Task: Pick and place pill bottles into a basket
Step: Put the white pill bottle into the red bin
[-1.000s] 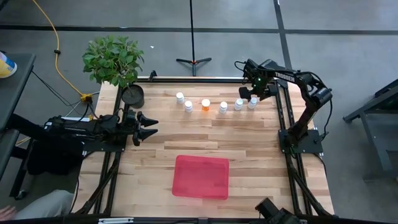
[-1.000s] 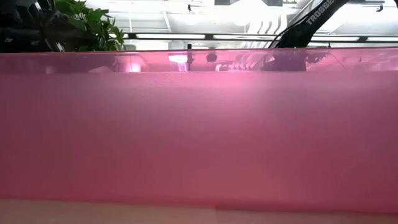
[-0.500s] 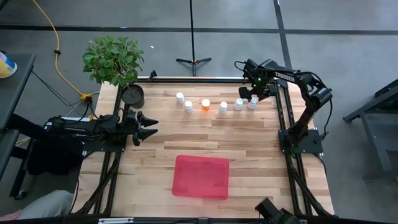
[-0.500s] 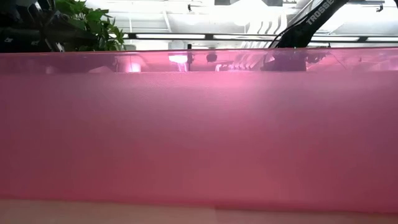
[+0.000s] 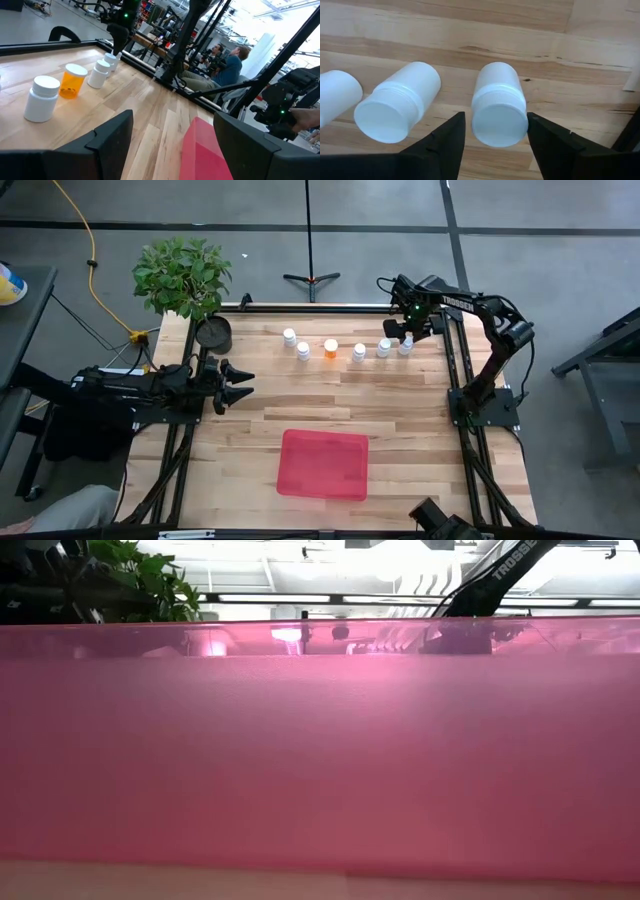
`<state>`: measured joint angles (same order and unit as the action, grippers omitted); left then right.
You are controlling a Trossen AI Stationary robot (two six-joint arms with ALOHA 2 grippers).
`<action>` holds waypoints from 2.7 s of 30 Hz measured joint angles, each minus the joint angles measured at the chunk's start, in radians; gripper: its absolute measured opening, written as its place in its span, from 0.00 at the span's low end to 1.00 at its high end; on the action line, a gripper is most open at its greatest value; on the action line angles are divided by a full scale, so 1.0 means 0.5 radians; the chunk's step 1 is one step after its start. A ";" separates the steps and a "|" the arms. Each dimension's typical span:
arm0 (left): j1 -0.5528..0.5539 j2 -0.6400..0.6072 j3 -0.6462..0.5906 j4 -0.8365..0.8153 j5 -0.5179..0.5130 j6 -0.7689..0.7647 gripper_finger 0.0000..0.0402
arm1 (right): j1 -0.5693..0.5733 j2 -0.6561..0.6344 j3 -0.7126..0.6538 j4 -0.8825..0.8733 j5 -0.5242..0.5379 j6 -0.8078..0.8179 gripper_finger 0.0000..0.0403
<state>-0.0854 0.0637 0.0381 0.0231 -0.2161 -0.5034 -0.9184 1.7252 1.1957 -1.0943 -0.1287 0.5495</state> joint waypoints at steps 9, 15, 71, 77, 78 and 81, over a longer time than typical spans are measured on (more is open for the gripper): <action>0.000 0.000 0.000 0.000 0.000 0.000 0.77 | 0.000 0.000 0.000 0.000 -0.001 -0.018 0.38; 0.000 0.000 0.000 0.000 0.000 0.000 0.77 | 0.000 0.000 0.000 0.001 0.000 -0.031 0.39; 0.000 0.000 0.000 0.000 -0.001 -0.011 0.77 | 0.078 -1.126 0.002 0.033 0.035 0.094 0.35; 0.000 0.000 0.000 0.000 -0.001 -0.010 0.77 | 0.238 -1.335 0.002 0.341 0.046 0.157 0.35; 0.000 0.000 0.000 0.000 -0.001 -0.009 0.77 | 0.276 -1.359 0.002 0.422 0.054 0.150 0.35; 0.000 0.000 0.000 0.000 -0.001 -0.009 0.77 | 0.387 -1.417 0.002 0.674 0.131 0.091 0.35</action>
<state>-0.0856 0.0639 0.0380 0.0231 -0.2165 -0.5079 -0.7249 1.0167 1.1965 -0.7573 -0.0633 0.5950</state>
